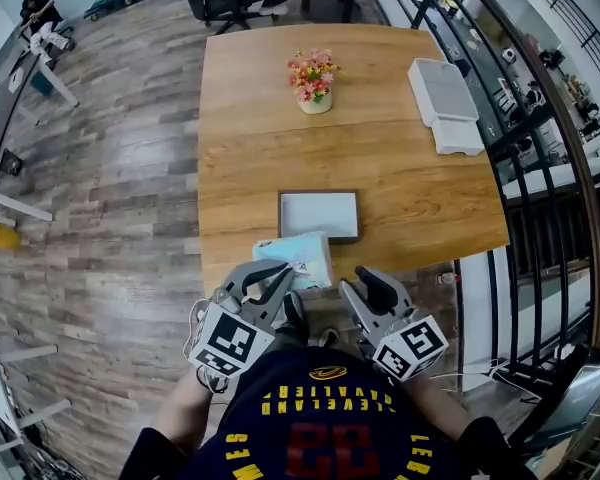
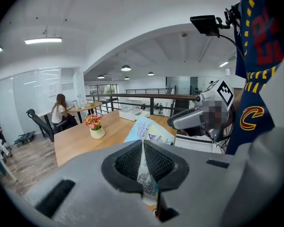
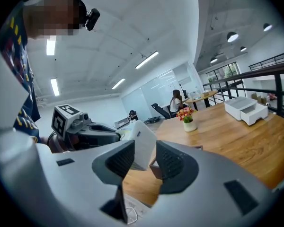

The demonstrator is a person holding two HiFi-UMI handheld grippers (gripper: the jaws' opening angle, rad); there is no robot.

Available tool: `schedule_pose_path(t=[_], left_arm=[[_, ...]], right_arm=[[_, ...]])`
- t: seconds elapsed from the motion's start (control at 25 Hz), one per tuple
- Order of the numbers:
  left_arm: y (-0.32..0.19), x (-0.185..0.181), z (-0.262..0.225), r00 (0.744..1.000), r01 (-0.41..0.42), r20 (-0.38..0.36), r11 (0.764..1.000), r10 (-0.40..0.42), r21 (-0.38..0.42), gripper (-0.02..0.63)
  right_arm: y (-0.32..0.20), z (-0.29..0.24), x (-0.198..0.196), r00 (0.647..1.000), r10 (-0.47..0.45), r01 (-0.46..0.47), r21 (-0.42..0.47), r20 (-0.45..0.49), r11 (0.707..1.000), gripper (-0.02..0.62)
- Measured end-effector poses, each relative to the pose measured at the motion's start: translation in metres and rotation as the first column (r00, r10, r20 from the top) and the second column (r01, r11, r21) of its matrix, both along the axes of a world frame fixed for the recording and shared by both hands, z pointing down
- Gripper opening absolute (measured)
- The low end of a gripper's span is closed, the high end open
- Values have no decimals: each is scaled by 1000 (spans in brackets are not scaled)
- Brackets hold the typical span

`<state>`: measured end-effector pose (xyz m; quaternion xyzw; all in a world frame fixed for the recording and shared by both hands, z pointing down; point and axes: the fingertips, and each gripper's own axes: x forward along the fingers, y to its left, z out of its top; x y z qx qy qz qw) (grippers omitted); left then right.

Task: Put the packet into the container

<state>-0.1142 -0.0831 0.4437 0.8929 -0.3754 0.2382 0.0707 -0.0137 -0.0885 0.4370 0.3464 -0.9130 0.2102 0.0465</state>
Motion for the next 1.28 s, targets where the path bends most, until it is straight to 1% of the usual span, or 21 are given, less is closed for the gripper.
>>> schedule_pose_path(t=[0.16, 0.28, 0.52, 0.6, 0.76, 0.92, 1.12, 1.28], left_arm=[[-18, -8, 8, 999, -32, -3, 999, 32, -10, 17], [-29, -12, 13, 999, -47, 18, 999, 47, -13, 17], [-49, -4, 16, 997, -76, 33, 997, 77, -21, 17], [-58, 1, 18, 994, -89, 57, 996, 90, -18, 17], [-73, 16, 23, 985, -109, 131, 994, 110, -12, 17], [-85, 27, 24, 985, -108, 135, 994, 111, -26, 17], [-90, 34, 42, 975, -118, 187, 992, 124, -41, 17], [-97, 41, 56, 974, -111, 187, 991, 124, -79, 17]], right_arm=[[-19, 2, -3, 999, 51, -51, -8, -6, 999, 149], [-26, 4, -6, 998, 69, -70, -15, -8, 997, 149], [-39, 6, -1, 995, 92, -93, -33, -22, 995, 149], [-46, 7, 2, 995, 92, -93, -38, -24, 995, 149], [-63, 8, 9, 997, 81, -82, -44, -17, 996, 149], [-78, 2, 13, 997, 72, -73, -37, -12, 997, 149], [-81, 9, 14, 998, 65, -65, -49, -3, 997, 149], [-88, 14, 23, 998, 63, -62, -69, 3, 996, 147]])
